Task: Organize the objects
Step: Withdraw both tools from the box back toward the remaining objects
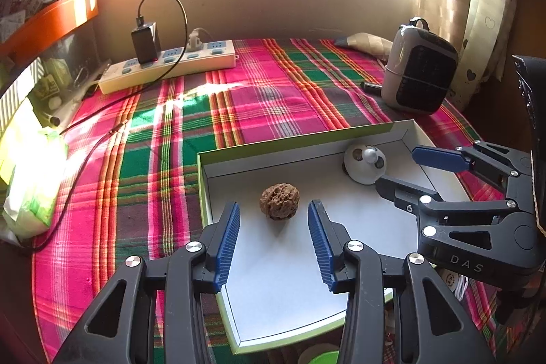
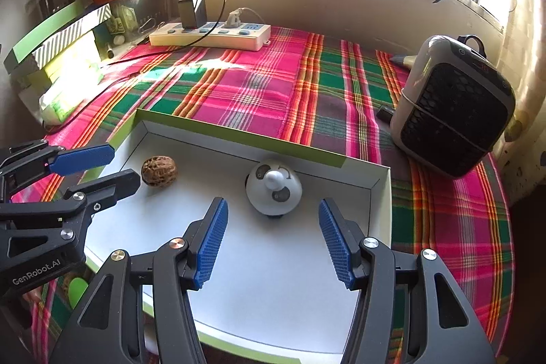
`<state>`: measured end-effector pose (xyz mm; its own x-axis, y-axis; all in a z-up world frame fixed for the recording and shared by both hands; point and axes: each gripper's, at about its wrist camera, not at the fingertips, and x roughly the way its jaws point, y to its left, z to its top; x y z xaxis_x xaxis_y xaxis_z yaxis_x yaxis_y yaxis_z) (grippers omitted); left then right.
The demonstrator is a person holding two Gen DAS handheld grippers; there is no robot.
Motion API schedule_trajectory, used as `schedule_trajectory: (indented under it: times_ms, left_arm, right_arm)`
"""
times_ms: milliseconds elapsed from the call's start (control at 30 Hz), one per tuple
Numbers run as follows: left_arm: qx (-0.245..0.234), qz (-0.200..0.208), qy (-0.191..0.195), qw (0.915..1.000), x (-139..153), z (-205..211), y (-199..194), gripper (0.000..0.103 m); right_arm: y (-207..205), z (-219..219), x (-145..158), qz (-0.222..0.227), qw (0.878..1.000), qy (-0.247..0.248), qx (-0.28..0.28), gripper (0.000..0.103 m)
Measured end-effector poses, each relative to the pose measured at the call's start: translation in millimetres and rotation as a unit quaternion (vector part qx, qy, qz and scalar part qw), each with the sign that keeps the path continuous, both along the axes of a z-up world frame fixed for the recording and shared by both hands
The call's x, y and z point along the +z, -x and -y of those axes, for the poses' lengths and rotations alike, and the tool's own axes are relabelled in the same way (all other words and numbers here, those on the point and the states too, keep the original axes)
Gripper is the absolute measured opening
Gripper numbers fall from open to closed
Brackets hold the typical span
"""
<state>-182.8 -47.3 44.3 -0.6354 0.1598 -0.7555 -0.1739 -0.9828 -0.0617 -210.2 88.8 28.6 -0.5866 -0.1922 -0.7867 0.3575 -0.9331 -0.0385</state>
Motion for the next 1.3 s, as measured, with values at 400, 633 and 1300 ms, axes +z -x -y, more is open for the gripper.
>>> schedule_trajectory:
  times_ms: [400, 633, 1300]
  left_arm:
    - [0.016, -0.026, -0.007, 0.9995, 10, 13, -40, 0.04]
    - [0.032, -0.041, -0.022, 0.9984, 13, 25, -68, 0.04]
    - [0.026, -0.029, -0.057, 0.9976, -13, 37, -120, 0.042]
  right_arm:
    - [-44, -15, 12, -0.02, 0.999, 0.031, -0.011, 0.057]
    - [-73, -24, 18, -0.035, 0.998, 0.049, -0.017, 0.057]
    - [-150, -39, -3, -0.039, 0.998, 0.054, -0.009, 0.057]
